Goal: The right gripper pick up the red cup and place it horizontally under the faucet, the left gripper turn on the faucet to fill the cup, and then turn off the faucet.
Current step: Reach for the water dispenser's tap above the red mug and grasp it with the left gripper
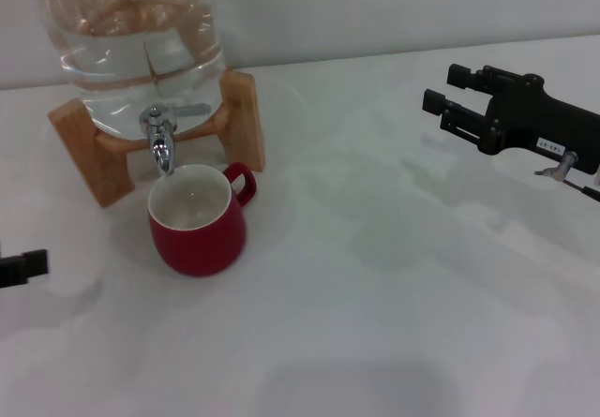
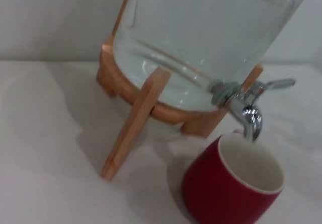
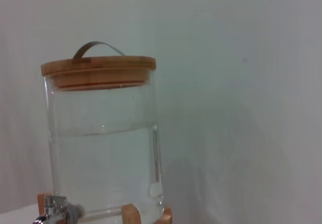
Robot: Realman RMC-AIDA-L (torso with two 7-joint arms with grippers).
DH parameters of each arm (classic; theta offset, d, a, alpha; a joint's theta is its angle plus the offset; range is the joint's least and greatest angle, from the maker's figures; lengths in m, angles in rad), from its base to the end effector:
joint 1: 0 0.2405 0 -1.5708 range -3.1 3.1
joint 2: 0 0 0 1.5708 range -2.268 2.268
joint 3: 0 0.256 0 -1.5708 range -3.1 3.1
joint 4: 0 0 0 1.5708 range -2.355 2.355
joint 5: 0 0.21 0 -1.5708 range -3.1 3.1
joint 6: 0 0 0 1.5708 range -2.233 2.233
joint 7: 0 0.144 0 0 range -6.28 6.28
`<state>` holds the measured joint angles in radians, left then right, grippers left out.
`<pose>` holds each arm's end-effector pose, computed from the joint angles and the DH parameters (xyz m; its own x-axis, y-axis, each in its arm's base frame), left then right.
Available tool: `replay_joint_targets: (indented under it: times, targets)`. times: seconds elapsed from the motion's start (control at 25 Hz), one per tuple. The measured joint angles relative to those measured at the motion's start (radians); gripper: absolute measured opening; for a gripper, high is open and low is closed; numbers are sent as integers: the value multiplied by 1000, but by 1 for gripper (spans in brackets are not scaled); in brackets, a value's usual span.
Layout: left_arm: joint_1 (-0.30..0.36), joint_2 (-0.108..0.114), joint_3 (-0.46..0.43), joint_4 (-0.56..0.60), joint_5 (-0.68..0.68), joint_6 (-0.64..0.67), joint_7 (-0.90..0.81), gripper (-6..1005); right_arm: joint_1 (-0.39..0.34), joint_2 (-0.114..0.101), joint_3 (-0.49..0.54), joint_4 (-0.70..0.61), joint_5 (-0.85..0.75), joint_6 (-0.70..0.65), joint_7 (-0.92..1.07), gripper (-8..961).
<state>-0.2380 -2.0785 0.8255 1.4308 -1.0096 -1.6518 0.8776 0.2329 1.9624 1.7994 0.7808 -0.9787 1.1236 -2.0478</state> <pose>-0.2709 0.2910 0.0979 0.5732 0.7199 0.3914 0.8193 -0.5117 -0.2586 0.2795 0.3347 0.0424 0.7079 -0.0663 -0.7032 -0.5484 -0.6790 -0.4881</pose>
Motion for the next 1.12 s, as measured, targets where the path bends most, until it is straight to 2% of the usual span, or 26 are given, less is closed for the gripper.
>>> replay_joint_targets:
  times: [0.32, 0.52, 0.68, 0.84, 1.12]
  targets:
    - [-30, -1, 239, 256, 170, 19, -175, 876, 5, 6, 0, -26, 1, -1, 0, 520]
    - [-57, 0, 364, 400, 263, 26, -242, 876, 8, 20, 8, -57, 10, -2, 9, 518]
    - [-97, -1, 448, 468, 339, 36, -282, 876, 11, 41, 39, -108, 71, -10, 35, 516]
    - [-130, -1, 486, 477, 369, 43, -303, 876, 16, 43, 30, -163, 157, -13, 52, 516]
    - [-190, -1, 492, 481, 374, 56, -325, 876, 28, 25, 30, -155, 105, -55, 202, 516]
